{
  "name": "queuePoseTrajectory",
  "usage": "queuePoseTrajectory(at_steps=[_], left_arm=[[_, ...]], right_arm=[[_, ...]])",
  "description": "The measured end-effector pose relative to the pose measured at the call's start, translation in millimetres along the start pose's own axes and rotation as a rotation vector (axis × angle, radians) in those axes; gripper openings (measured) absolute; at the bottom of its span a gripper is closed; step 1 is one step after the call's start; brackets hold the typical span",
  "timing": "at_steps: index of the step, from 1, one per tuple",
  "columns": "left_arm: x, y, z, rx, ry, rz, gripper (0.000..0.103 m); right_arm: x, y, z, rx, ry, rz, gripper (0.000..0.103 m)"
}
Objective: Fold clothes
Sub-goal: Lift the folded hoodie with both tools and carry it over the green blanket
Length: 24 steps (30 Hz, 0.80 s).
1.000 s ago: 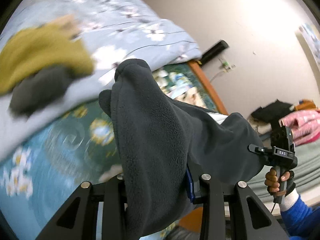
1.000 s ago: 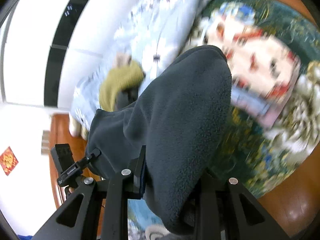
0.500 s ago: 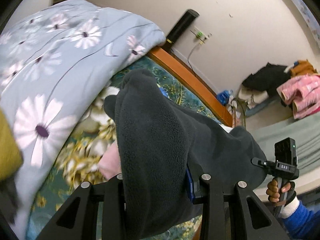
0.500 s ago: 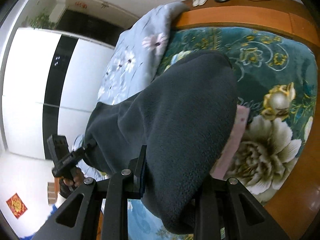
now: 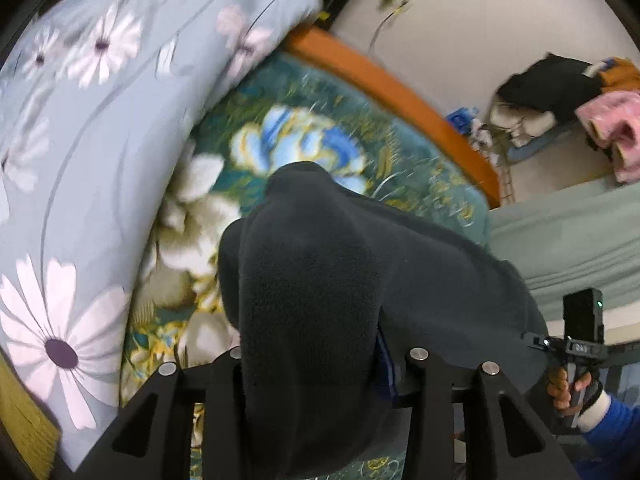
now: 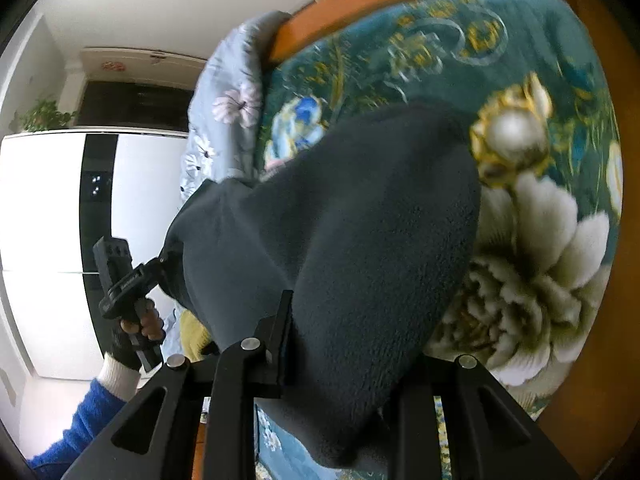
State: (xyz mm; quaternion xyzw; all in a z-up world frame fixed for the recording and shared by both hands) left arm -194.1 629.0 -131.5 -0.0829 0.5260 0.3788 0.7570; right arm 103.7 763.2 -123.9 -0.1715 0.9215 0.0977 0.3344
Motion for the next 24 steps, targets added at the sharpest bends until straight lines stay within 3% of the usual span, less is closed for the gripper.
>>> queuePoseTrajectory(at_steps=[4, 9, 11, 16, 18, 21, 24], left_arm=[[10.7, -11.1, -16.3, -0.103, -0.008, 0.006, 0.05], [-2.8, -15.8, -16.9, -0.186, -0.019, 0.037, 0.063], [-12.4, -13.8, -19.0, -0.215, -0.013, 0.06, 0.064], [-47.6, 0.4, -48.5, -0.365, 0.084, 0.195, 0.068], [-64.1, 2.1, -50.6, -0.427, 0.079, 0.257, 0.068], [-75.6, -3.6, -25.5, -0.4, 0.037, 0.297, 0.068], [-73.2, -11.8, 12.6, -0.309, 0.017, 0.289, 0.068]], right_arm=[[11.3, -10.5, 14.7, 0.037, -0.012, -0.026, 0.034], [2.8, -10.2, 17.0, 0.034, -0.019, -0.037, 0.039], [-4.1, -8.2, 17.2, 0.02, -0.031, -0.041, 0.04], [-32.3, 5.5, 29.1, -0.011, -0.12, 0.004, 0.043], [-47.5, 16.2, 30.9, -0.033, -0.166, 0.058, 0.043], [-58.7, 34.1, 12.8, -0.103, -0.193, 0.124, 0.043], [-45.1, 34.7, -26.5, -0.225, -0.155, 0.105, 0.043]])
Point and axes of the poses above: each gripper's, at about its wrist camera, not at the fingertips, and x roughly the way its jaws point, z to its right, y to its top, the point moved 10 cm from there along x, roughly the way its jaws point, and after that the axes turned 6 degrees about z, right-handed, at the moved point
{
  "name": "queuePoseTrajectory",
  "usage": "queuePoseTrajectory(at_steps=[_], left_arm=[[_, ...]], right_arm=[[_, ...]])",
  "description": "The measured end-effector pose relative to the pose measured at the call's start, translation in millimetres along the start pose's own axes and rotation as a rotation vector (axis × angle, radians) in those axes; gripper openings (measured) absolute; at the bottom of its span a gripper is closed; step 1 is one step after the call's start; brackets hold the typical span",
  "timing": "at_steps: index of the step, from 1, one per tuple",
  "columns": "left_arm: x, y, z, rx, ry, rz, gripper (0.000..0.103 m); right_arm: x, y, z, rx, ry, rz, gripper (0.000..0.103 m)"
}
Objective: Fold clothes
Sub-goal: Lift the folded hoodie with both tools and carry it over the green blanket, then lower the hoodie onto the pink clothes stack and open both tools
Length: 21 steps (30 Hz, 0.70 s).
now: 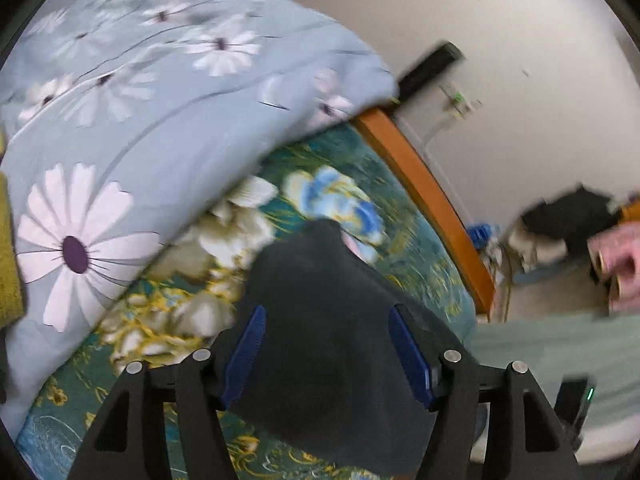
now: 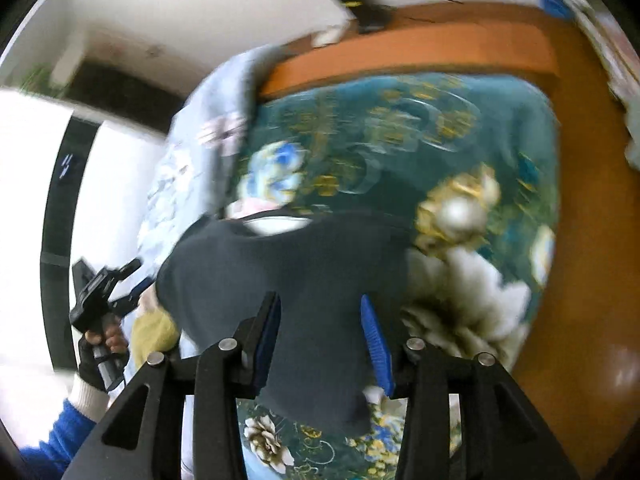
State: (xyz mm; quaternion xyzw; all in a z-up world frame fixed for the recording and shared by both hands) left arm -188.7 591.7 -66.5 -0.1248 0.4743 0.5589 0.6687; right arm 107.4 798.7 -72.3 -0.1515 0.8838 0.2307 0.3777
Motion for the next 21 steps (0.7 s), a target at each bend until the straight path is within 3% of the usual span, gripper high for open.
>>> queuePoseTrajectory(at_steps=[3, 6, 11, 15, 21], left_arm=[[12.1, -21.7, 30.0, 0.112, -0.004, -0.036, 0.068], [30.8, -27.3, 25.2, 0.183, 0.089, -0.049, 0.068], [61.0, -22.1, -2.8, 0.121, 0.151, -0.06, 0.068], [80.2, -23.7, -9.7, 0.107, 0.175, -0.08, 0.068], [75.6, -26.4, 1.0, 0.175, 0.212, -0.069, 0.068]], right_arm=[[22.0, -8.7, -45.6, -0.125, 0.066, -0.049, 0.043], [49.1, -16.7, -73.7, -0.221, 0.076, -0.075, 0.043], [81.4, 2.7, -49.7, -0.195, -0.064, 0.0, 0.043], [102.2, 6.5, -18.7, -0.02, -0.072, -0.003, 0.043], [104.3, 8.1, -20.1, -0.051, -0.114, 0.009, 0.043]])
Point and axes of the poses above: each gripper's, at about its wrist camera, not at the fingertips, and x roughly the way its jaws point, z to its right, y to its top, the point moved 10 cm from there along x, roughly the way its jaws point, and after that the axes turned 6 degrees about z, right-handed, at the moved point
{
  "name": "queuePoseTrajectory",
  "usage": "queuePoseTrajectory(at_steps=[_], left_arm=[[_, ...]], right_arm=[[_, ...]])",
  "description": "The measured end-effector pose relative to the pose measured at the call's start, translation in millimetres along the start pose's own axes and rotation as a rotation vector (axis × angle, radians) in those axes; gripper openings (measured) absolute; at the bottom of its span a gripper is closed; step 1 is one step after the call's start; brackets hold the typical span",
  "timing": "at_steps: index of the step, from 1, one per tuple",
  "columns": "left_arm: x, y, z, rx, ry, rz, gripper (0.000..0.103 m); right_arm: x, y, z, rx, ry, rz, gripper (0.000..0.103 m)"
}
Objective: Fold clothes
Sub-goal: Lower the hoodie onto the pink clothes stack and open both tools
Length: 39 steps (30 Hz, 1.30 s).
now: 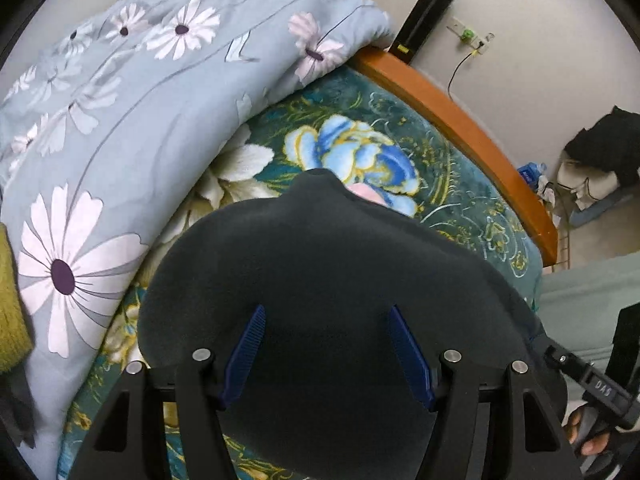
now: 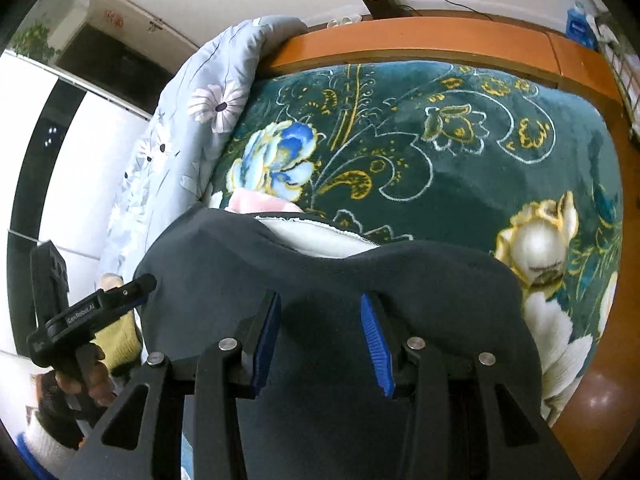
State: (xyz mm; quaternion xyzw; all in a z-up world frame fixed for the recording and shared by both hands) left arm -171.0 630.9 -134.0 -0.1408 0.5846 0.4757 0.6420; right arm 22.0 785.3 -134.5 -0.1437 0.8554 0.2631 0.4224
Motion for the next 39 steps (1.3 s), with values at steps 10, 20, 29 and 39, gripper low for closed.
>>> queuePoseTrajectory(at_steps=[10, 20, 29, 39], left_arm=[[-66.1, -38.6, -8.3, -0.066, -0.007, 0.09, 0.07], [-91.4, -123.2, -14.2, -0.058, 0.056, 0.045, 0.075], [-97.8, -179.8, -7.0, -0.025, 0.113, -0.031, 0.097], [-98.9, -205.7, -29.6, -0.052, 0.203, -0.038, 0.103]], right_arm=[[-74.3, -47.3, -1.1, -0.07, -0.07, 0.076, 0.049], [-102.8, -170.4, 6.5, -0.114, -0.174, -0.07, 0.067], [-88.5, -199.2, 17.6, -0.031, -0.216, -0.114, 0.082], [-79.5, -208.4, 23.1, -0.036, -0.257, -0.112, 0.1]])
Point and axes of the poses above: each gripper's, at about its wrist camera, not at the fingertips, and x roughly the way its jaws point, z to its right, y to its top, the point moved 10 cm from there along x, roughly the way its jaws point, and after that the axes turned 6 degrees about z, right-handed, at the moved point
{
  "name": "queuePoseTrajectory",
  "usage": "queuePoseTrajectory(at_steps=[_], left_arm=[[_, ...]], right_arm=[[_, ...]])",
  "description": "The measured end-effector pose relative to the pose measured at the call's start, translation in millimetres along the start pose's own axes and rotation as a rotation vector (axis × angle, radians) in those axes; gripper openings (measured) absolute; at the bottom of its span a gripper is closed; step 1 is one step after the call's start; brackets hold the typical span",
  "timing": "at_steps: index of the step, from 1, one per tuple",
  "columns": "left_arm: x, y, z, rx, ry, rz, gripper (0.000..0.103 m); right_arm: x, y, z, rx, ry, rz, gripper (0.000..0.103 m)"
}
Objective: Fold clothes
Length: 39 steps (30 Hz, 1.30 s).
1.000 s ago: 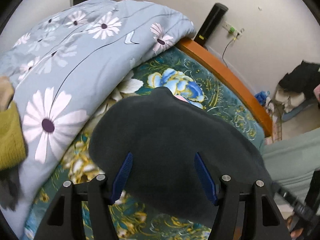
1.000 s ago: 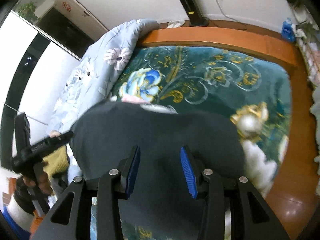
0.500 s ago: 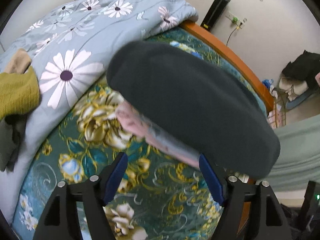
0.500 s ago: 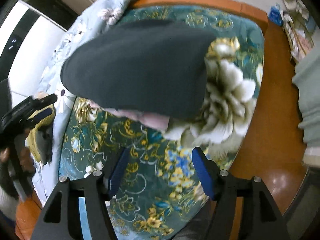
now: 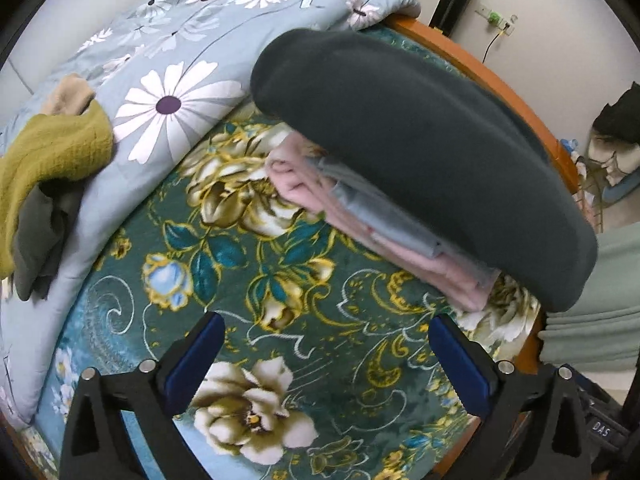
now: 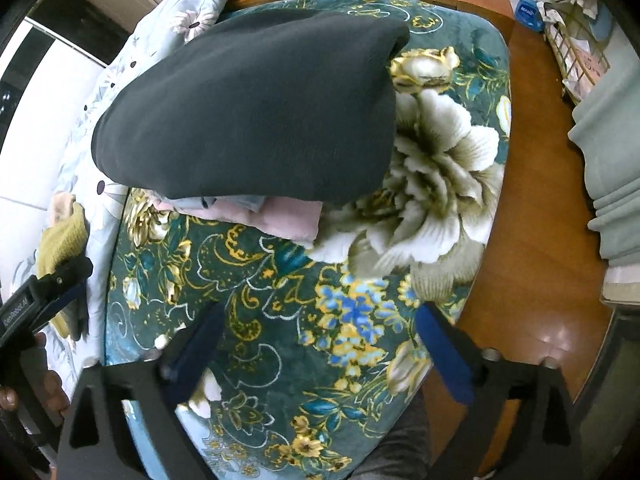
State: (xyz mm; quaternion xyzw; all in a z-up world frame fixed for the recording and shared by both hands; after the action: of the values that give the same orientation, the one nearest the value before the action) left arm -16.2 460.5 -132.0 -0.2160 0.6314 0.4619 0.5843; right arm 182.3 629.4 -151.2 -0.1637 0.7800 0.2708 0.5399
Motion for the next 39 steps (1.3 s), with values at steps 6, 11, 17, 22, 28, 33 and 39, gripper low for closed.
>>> queuePoseTrajectory(at_steps=[6, 11, 17, 22, 28, 33, 39], left_arm=[[2.4, -5.1, -2.5, 0.005, 0.044, -0.001, 0.103], [9.0, -9.8, 2.3, 0.028, 0.053, -0.011, 0.103], [16.9, -8.1, 7.7, 0.079, 0.108, 0.025, 0.103], [27.4, -6.5, 9.9, 0.084, 0.128, 0.024, 0.103], [43.3, -3.3, 14.6, 0.113, 0.151, -0.002, 0.103], [56.5, 0.7, 21.9, 0.131, 0.147, -0.025, 0.103], [64.4, 8.3, 36.3, 0.169, 0.129, -0.023, 0.103]], right_arm=[[4.2, -5.2, -2.4, -0.045, -0.015, 0.003, 0.103], [7.0, -7.5, -5.6, -0.101, -0.035, 0.025, 0.103], [14.4, -7.4, -9.6, -0.161, -0.057, 0.062, 0.103], [19.8, -6.9, -14.3, -0.189, -0.054, 0.084, 0.103], [27.1, -3.1, -16.9, -0.225, -0.064, 0.092, 0.103], [32.3, 4.3, -16.6, -0.232, -0.069, 0.092, 0.103], [36.9, 11.4, -16.4, -0.241, -0.076, 0.092, 0.103]])
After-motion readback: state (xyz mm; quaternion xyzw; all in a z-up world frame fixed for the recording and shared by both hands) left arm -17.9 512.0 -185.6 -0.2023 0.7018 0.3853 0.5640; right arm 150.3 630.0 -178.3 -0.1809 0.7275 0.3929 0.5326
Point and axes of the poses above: each gripper's, at about its wrist camera, not at the fingertips, and x roughly the way its jaws point, z to its right, y to its top, the point moved 10 cm from there along x, roughly the way its jaws point, and after that the axes turned 6 degrees about z, right-handed, at the moved point
